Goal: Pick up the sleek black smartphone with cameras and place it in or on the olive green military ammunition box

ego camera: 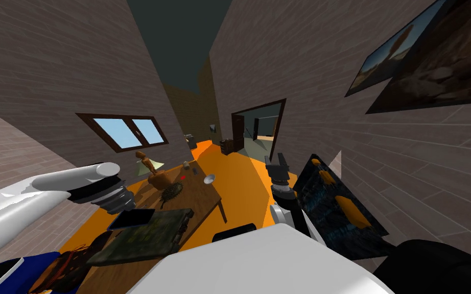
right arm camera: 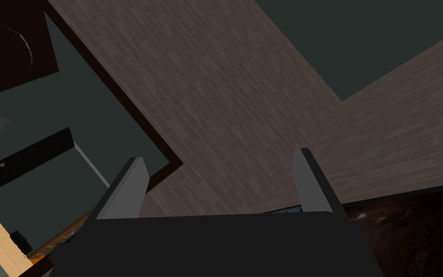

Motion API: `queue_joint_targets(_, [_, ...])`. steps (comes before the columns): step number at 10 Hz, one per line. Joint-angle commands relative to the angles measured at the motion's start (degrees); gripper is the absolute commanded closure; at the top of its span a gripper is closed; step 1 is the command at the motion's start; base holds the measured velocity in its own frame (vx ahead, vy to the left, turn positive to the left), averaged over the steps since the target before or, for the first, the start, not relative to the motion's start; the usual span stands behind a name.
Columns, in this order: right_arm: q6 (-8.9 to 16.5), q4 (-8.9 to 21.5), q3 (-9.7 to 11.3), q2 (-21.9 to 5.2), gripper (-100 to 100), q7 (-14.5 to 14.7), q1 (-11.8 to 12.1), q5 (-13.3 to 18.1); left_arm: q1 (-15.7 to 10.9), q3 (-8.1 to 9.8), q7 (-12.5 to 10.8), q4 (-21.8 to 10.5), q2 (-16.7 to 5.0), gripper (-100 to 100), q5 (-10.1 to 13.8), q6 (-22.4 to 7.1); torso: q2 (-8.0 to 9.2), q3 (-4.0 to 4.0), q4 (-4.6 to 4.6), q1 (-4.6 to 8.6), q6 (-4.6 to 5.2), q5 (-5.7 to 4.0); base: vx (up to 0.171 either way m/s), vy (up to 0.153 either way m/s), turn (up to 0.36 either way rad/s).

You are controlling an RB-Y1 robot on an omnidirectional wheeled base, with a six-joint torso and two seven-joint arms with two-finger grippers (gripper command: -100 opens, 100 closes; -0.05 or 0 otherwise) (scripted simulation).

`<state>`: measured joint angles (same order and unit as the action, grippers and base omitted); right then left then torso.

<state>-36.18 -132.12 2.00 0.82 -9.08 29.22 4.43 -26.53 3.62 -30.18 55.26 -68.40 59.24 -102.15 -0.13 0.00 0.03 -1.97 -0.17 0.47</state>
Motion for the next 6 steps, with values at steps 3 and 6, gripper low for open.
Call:
queue_joint_targets(3, [0.0,0.0,0.0,0.0,0,0.0,0.0,0.0,0.2,0.11,0.1,0.4,-0.6,-100,-0.1,-0.8,-0.26,-0.15,-0.07,0.31,-0.05,0.00,-0.052,0.101,-0.056])
queue_joint_targets(6, [0.0,0.0,0.0,0.0,0,0.0,0.0,0.0,0.2,0.11,0.1,0.4,-0.6,-100,-0.1,-0.8,-0.52,-0.31,-0.14,0.74,-0.01,-0.12,-0.002,0.003,0.000])
